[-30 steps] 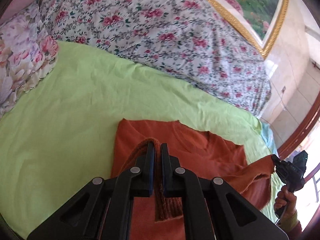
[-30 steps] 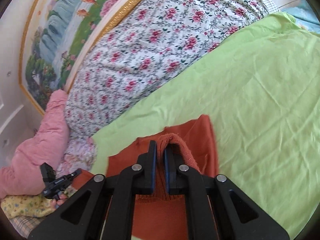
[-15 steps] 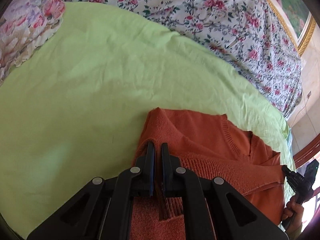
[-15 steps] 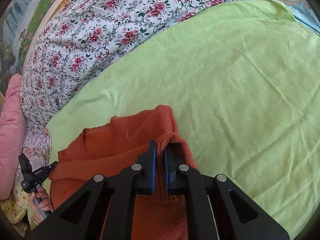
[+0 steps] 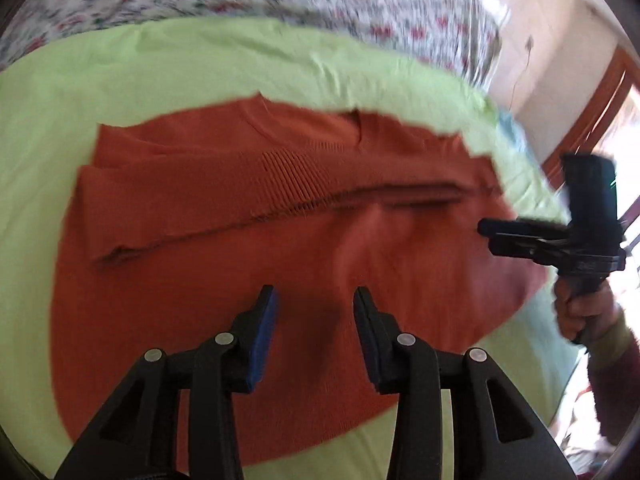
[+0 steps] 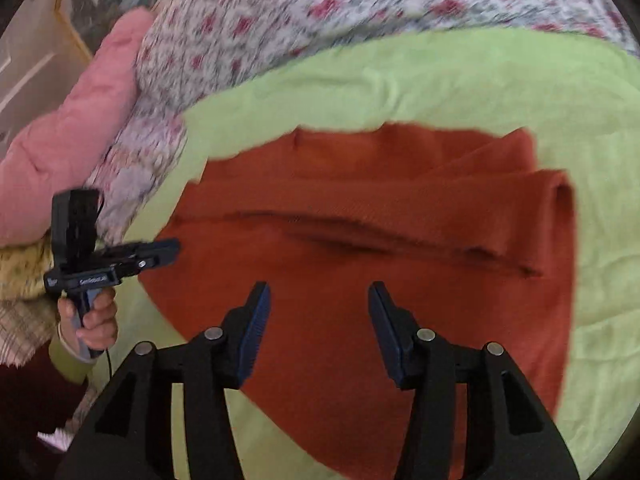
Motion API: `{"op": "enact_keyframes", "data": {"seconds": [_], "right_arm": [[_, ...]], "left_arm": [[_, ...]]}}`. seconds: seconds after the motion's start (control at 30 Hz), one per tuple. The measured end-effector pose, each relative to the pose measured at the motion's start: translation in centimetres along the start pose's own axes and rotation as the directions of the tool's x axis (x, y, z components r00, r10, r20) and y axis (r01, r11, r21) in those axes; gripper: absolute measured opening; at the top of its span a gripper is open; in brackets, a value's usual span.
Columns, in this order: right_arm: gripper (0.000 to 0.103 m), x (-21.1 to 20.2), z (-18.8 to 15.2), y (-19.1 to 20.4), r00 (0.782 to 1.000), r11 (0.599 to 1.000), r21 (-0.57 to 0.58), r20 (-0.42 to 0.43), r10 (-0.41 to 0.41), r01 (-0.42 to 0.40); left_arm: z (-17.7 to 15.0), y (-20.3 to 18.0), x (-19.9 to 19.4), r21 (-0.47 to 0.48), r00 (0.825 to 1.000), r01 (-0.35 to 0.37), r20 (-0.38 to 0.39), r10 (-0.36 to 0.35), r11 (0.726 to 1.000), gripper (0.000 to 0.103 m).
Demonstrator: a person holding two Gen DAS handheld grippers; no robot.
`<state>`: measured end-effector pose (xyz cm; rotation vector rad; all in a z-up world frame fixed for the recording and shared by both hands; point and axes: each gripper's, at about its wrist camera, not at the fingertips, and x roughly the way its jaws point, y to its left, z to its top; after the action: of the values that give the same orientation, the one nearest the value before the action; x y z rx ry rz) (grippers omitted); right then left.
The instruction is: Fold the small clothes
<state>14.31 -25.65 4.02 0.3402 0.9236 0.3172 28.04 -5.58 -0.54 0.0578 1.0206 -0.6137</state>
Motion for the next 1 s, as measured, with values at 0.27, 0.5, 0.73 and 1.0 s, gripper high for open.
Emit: {"op": "enact_keyframes", "data": {"seconds": [0.27,0.5,0.73,1.0], "right_arm": [[0.053,3.1,4.2,-2.6,0.959,0.958,-0.06,-0.024,-0.281,0.279],[0.054,-0.4,9.2,-7.3,0.87,0.89,0.204,0.211,-0.446,0.407],[0.055,-3.4,6.4,-7.3,0.888,0.905,0.294,0.252,-0.385,0.308],[0.059,-4.7,0.1,-3.7,0.915,0.916,0.317,0.236,-0.328,0.246]], "left_arm": [[7.6,5.4,3.1,-0.085,0.991,-0.13,0.011,0.131,0.988,0.029],[13.6,9.8,2.9,-0.226,0.947,-0.284,0.086,0.31,0.932,0.036],[9.8,9.7,1.1,-0.28,0.959,-0.225,0.105,0.263,0.933,0.036],[0.1,5.1,-3.4,-0.314,0.958,-0.185,0.153,0.242,0.931,0.044]]}}
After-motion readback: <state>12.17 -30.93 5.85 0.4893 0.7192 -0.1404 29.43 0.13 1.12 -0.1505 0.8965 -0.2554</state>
